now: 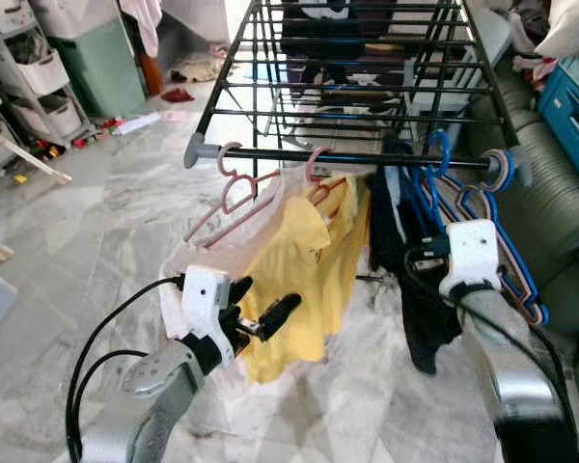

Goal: Hang hanger

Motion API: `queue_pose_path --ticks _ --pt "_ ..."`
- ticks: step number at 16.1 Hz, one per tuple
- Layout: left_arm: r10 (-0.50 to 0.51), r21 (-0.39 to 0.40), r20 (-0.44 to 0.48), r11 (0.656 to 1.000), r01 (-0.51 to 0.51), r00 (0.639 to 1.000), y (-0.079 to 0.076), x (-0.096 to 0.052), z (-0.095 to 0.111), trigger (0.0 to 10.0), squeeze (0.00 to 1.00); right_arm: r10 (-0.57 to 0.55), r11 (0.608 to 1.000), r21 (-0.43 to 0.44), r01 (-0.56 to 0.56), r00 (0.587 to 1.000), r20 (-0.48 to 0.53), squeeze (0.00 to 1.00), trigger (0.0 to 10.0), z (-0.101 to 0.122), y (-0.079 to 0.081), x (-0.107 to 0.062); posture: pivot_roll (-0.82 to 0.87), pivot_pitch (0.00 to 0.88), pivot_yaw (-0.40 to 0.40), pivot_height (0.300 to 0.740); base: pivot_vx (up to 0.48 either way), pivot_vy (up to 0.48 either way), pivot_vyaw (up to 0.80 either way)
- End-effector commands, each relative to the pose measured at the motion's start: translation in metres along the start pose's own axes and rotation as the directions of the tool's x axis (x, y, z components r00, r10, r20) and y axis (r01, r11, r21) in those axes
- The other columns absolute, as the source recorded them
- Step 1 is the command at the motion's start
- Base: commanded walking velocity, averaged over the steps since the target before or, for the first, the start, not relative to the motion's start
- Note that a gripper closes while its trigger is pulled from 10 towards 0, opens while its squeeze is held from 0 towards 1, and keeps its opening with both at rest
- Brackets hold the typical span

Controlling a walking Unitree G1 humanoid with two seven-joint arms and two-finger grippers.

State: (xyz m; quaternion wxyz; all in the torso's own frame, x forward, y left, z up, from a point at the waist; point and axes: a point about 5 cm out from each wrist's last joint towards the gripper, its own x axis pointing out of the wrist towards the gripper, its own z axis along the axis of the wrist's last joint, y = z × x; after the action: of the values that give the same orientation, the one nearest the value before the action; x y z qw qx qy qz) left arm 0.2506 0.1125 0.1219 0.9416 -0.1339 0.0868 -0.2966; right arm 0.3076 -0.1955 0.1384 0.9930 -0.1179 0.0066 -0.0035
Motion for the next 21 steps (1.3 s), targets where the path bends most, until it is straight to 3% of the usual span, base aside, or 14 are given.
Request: queue_pose_path --ticks 1,3,5,9,10,11,12,13,17,19,21 --pt "0.043 0.014 0.012 0.999 -0.043 0.999 0.006 -0.001 0.002 10.0 0.0 0.014 1.0 -0.01 -0.012 0.982 0.186 0.0 0.0 0.042 0.003 -0.005 -0.09 0.063 0.031 0.74 0.0 0.0 0.0" --pt "0.069 0.016 0.016 0.997 -0.069 0.997 0.009 0.0 0.001 10.0 0.0 0.031 0.999 0.002 -0.032 0.987 0.157 0.0 0.0 0.036 0.008 -0.015 -0.1 0.062 0.034 0.74 0.0 0.0 0.0" --pt "0.072 0.023 0.006 0.997 -0.072 0.997 0.007 0.001 -0.002 10.0 0.0 0.008 0.998 0.067 -0.012 0.999 0.051 0.0 0.0 0.019 0.006 -0.023 -0.1 0.061 0.035 0.74 0.0 0.0 0.0" --pt "0.086 0.028 0.017 0.996 -0.087 0.996 0.008 0.001 0.0 10.0 0.0 0.008 0.999 0.044 -0.008 1.0 -0.002 0.0 0.0 0.008 -0.001 -0.038 -0.1 0.06 0.034 0.74 0.0 0.0 0.0" --pt "0.135 0.037 0.034 0.99 -0.136 0.99 0.012 0.0 0.001 10.0 0.0 0.021 0.999 0.029 -0.021 0.999 -0.03 0.0 2.2 0.001 -0.004 -0.048 -0.1 0.06 0.036 0.74 0.0 0.0 0.0" --pt "0.154 0.044 0.042 0.987 -0.156 0.987 0.014 -0.001 0.002 10.0 0.0 0.026 0.999 0.025 -0.025 0.999 -0.039 0.0 2.2 -0.002 -0.004 -0.052 -0.1 0.059 0.037 0.74 0.0 0.0 0.0" --pt "0.186 0.058 0.054 0.98 -0.189 0.981 0.017 -0.001 0.003 10.0 0.0 0.026 0.999 0.029 -0.024 0.998 -0.058 0.0 5.0 -0.006 -0.006 -0.057 -0.11 0.06 0.036 0.74 0.0 0.0 0.0" --pt "0.216 0.062 0.06 0.974 -0.219 0.975 0.02 -0.002 0.003 10.0 0.0 0.026 0.999 0.033 -0.024 0.997 -0.071 0.0 9.9 -0.009 -0.007 -0.062 -0.11 0.062 0.041 0.74 0.0 0.0 0.0" --pt "0.271 0.091 0.037 0.958 -0.273 0.962 0.023 -0.002 -0.002 10.0 0.0 0.062 0.997 0.048 -0.058 0.993 -0.096 0.0 10.0 -0.016 -0.002 -0.067 -0.11 0.06 0.049 0.74 0.0 0.0 0.0" --pt "0.276 0.087 0.045 0.956 -0.279 0.96 0.024 -0.002 -0.002 10.0 0.0 0.107 0.99 0.103 -0.096 0.989 -0.099 0.0 10.0 -0.018 0.001 -0.067 -0.1 0.057 0.048 0.74 0.0 0.0 0.0" --pt "0.272 0.089 0.049 0.957 -0.275 0.961 0.024 -0.003 0.0 10.0 0.0 0.196 0.977 0.098 -0.189 0.979 -0.06 0.0 10.0 -0.009 0.004 -0.061 -0.1 0.057 0.047 0.74 0.0 0.0 0.0"
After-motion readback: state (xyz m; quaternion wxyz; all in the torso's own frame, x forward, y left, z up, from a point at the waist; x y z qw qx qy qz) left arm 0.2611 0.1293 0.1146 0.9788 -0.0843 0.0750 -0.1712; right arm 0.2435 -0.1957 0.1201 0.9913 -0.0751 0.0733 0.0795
